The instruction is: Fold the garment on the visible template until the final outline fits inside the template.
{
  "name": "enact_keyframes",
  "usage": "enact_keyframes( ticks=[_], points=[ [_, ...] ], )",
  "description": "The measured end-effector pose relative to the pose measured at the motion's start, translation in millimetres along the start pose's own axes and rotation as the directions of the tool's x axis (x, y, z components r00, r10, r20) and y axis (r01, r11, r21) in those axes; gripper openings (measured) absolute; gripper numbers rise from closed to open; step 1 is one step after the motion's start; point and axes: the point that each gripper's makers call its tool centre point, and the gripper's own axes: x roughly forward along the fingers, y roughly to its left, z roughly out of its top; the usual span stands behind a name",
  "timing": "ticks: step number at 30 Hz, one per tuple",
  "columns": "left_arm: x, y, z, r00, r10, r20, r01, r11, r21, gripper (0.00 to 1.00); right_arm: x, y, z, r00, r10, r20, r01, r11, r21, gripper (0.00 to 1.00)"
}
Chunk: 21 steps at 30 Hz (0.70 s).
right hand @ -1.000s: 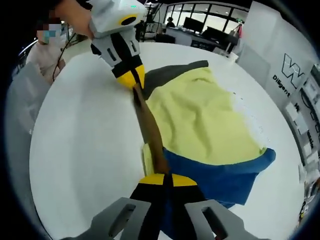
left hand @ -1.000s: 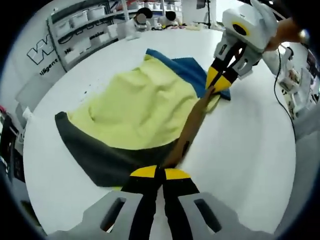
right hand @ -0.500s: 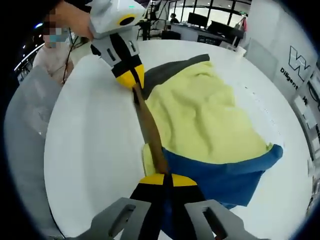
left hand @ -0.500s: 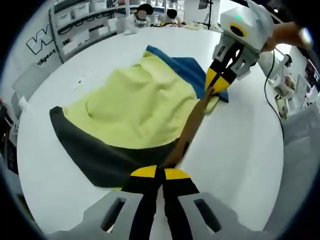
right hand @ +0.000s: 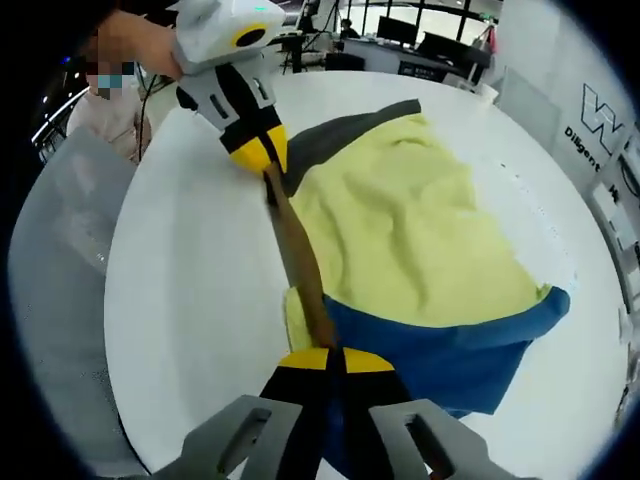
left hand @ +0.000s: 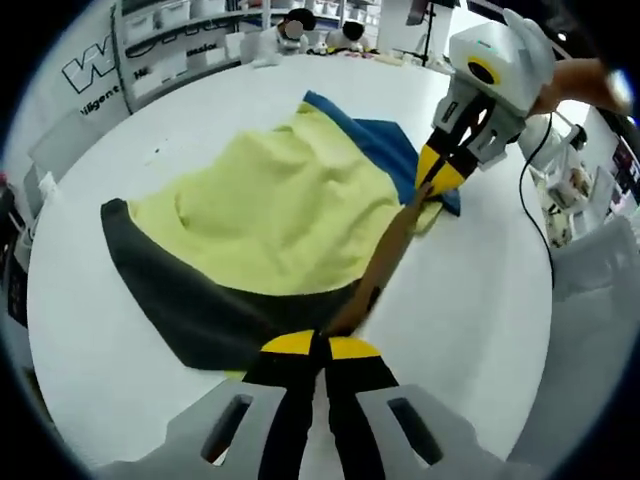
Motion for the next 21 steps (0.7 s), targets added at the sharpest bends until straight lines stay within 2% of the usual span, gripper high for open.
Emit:
enact_keyframes(
  ticks=[16,21],
  points=[
    [-12.4,-32.8,-24.6,0.998,-0.059,-0.020,0.060,0.997,0.052,0.02,-10.8,43.9,-13.6,0.998,0.048,0.028,-0.049,0.997,0.055,0.00],
    [-16.5,-42.3,-31.7,0.997,-0.078,-0.021,0.079,0.997,0.028,0.02,-12.4,55.6,-16.5,0.997,0.074,0.015,-0.075,0.996,0.044,0.00]
  ],
)
